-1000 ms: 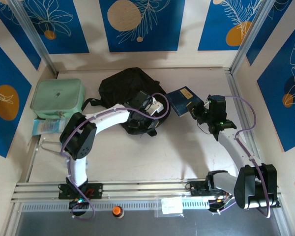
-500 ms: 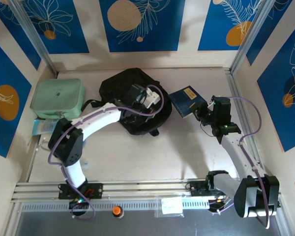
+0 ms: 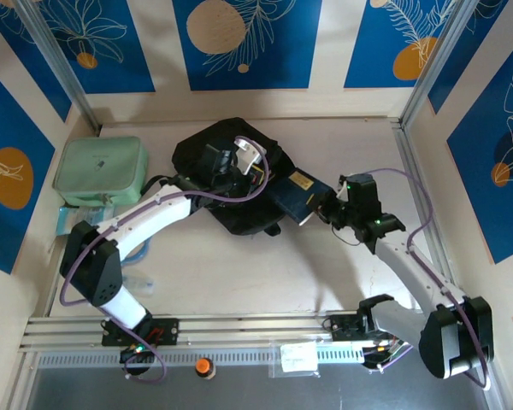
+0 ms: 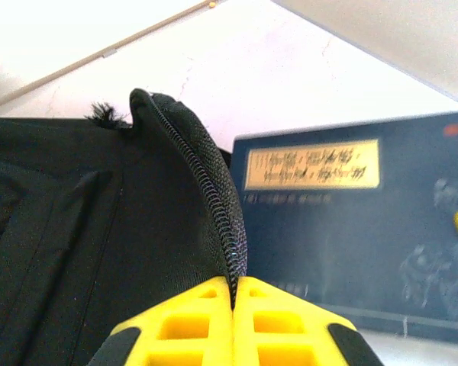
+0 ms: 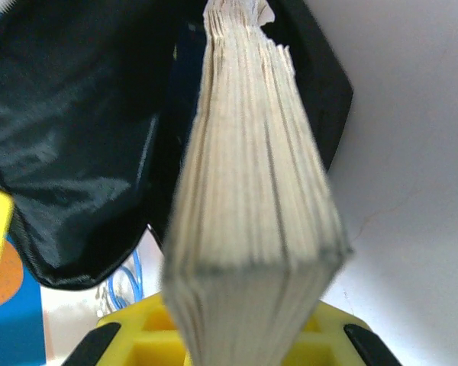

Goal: Pack books, pencil case, and school supplies into a backpack

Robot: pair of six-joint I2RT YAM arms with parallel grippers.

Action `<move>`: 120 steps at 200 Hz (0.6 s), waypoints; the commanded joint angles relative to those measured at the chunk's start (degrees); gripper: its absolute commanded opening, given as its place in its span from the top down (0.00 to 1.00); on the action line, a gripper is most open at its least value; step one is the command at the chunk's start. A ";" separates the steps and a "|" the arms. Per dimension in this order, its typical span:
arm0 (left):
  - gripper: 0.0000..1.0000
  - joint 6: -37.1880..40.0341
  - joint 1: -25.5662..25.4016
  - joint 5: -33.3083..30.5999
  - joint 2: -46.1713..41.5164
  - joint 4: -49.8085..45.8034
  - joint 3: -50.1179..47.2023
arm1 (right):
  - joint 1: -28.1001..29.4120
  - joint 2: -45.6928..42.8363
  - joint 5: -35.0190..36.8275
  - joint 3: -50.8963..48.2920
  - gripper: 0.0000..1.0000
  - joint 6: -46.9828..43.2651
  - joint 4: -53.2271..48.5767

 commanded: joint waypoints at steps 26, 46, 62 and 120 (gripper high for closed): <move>1.00 0.97 0.22 4.63 -4.64 5.77 -1.22 | 3.65 7.19 -2.61 4.57 0.98 3.09 8.09; 1.00 0.72 0.13 5.05 -5.28 6.71 -1.84 | 4.85 9.72 -2.84 6.28 0.98 3.28 9.42; 1.00 0.54 0.21 5.05 -5.35 6.92 -2.11 | 5.50 10.97 -2.50 7.26 0.98 3.58 10.07; 1.00 -0.08 0.14 5.81 -5.31 7.95 -2.13 | 6.88 15.58 -1.68 9.25 0.98 5.47 12.52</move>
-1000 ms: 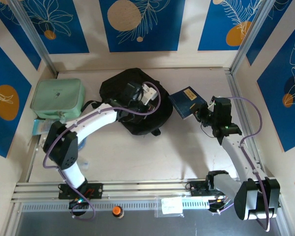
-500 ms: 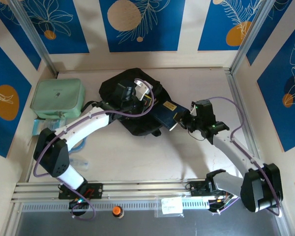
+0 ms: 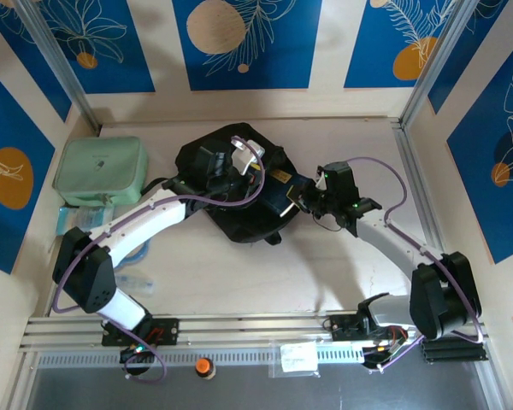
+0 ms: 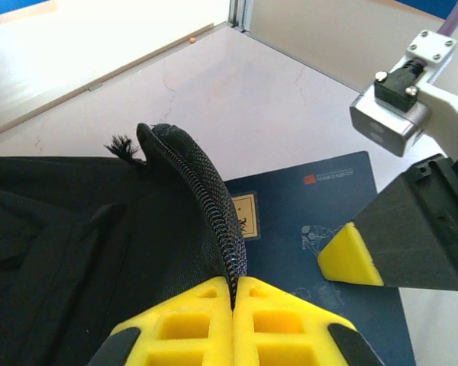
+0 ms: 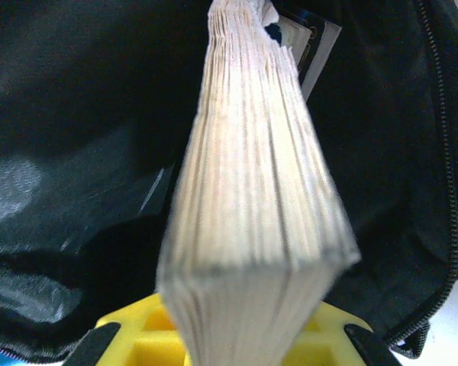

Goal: Pack books, pencil case, and school supplies into a backpack

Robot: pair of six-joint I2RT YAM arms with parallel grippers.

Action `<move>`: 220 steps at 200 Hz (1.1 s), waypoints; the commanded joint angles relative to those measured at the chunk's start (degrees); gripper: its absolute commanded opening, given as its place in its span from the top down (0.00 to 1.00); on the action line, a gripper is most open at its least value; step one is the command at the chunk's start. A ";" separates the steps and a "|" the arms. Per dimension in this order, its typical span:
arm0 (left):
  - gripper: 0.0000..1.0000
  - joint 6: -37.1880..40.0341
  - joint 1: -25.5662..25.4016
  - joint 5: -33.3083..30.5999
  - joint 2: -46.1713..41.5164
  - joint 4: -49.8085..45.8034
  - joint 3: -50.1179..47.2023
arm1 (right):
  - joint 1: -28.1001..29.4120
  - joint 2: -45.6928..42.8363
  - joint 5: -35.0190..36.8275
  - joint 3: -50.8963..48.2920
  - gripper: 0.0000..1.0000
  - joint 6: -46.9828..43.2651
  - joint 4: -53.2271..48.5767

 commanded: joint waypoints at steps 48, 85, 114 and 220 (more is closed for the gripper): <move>1.00 -1.00 0.14 2.97 -2.42 5.48 -0.12 | 2.92 10.79 2.53 6.77 0.98 2.73 4.51; 1.00 -1.52 0.15 2.62 -2.69 5.83 -0.13 | 3.93 19.21 3.17 11.63 0.99 6.13 3.17; 1.00 -1.70 0.13 2.21 -2.77 6.10 -0.25 | 5.09 24.64 2.04 17.03 0.98 5.44 1.58; 1.00 -2.32 0.31 1.13 -2.86 7.50 -0.90 | 3.91 26.98 -2.94 14.74 0.91 2.61 11.86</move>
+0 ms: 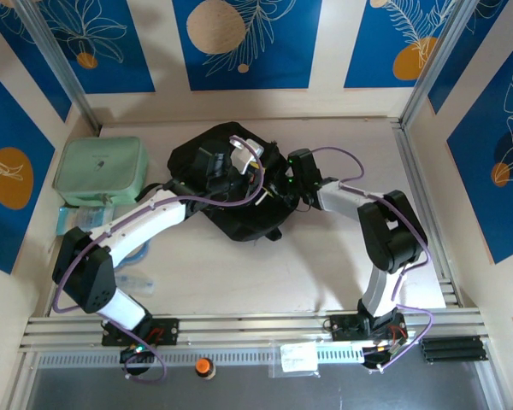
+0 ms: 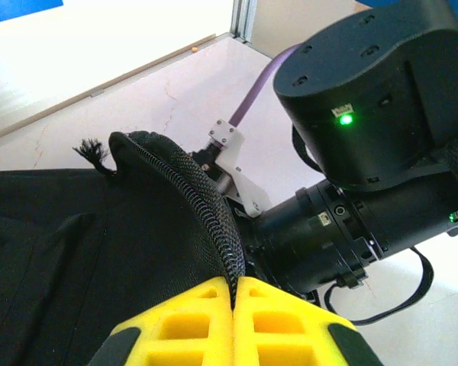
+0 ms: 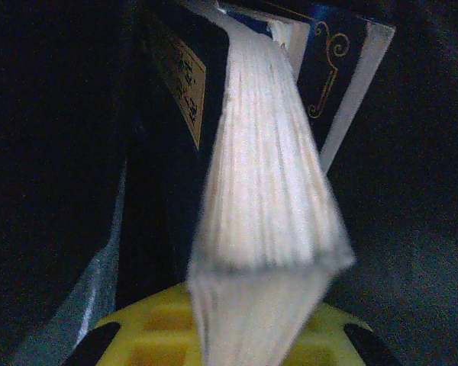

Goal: Pack books, pencil case, and school supplies into a backpack

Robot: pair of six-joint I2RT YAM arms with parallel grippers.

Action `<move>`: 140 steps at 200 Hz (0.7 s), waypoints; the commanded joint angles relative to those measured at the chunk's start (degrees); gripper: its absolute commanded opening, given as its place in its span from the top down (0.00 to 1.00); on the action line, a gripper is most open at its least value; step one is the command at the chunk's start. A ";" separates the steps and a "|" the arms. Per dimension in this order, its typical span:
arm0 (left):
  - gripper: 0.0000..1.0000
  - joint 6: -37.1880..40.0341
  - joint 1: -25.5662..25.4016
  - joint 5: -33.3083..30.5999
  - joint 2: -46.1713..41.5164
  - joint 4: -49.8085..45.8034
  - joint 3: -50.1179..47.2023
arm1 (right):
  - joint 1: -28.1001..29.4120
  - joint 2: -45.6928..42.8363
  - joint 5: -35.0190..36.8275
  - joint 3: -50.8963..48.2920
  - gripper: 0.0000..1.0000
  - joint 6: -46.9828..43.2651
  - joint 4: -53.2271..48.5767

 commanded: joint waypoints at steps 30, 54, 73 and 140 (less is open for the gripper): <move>1.00 -1.33 0.29 0.73 -2.57 5.49 -0.12 | 0.23 3.22 -2.49 3.13 0.87 0.82 0.12; 1.00 -1.52 0.32 1.39 -2.08 3.06 1.27 | 0.20 4.58 -0.57 5.37 0.75 2.39 -5.05; 1.00 -1.65 0.33 1.77 -1.94 3.17 1.05 | -0.11 3.13 -0.22 4.75 0.62 2.24 -7.56; 1.00 -2.48 0.36 2.75 -0.89 4.37 0.73 | 1.10 3.14 3.55 2.10 0.62 0.80 -10.53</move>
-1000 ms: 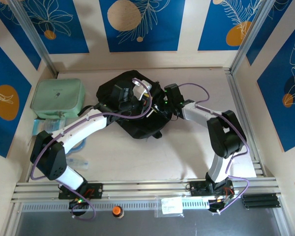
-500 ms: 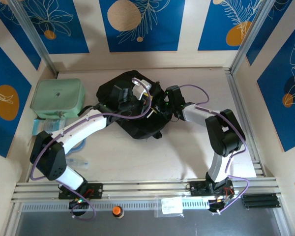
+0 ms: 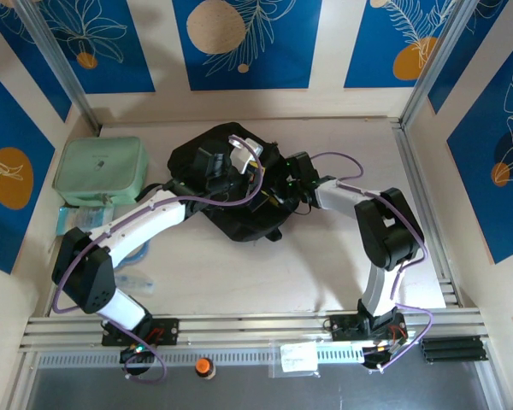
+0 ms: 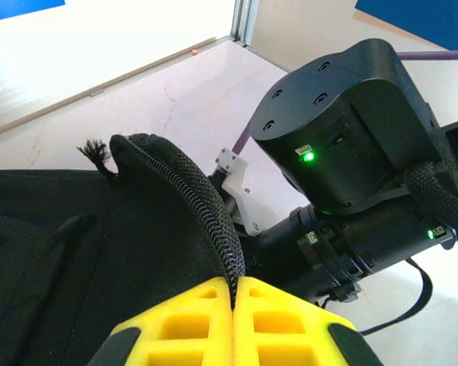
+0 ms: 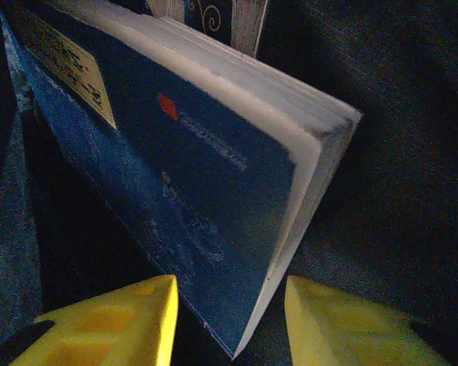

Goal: Pack books, pencil case, and school supplies into a backpack

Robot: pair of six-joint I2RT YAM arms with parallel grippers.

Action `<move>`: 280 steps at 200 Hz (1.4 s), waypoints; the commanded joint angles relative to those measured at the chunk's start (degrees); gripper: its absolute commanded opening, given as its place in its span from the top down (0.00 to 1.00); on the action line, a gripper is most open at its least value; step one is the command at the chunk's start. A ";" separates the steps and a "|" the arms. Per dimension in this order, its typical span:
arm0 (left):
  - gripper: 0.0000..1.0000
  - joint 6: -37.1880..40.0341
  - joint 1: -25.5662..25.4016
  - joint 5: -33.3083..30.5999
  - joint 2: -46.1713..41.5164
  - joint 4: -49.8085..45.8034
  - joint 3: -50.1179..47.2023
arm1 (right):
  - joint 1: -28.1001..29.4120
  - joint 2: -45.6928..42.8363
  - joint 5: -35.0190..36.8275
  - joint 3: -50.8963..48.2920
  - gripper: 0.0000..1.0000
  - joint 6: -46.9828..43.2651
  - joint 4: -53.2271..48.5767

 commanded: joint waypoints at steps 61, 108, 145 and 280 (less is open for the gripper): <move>1.00 -1.10 0.27 2.83 -1.05 2.76 0.74 | 1.46 6.69 -1.96 4.58 0.81 -0.29 6.42; 1.00 -2.58 0.43 3.21 0.76 3.13 1.83 | 1.31 11.70 -5.05 5.89 0.85 2.99 19.48; 1.00 -3.27 0.51 2.96 1.40 3.12 1.62 | 0.72 8.06 -5.31 2.76 0.75 2.34 20.44; 0.32 -10.21 2.15 3.42 0.59 3.32 -4.66 | -7.70 -33.70 15.99 -15.15 0.40 -9.76 -12.02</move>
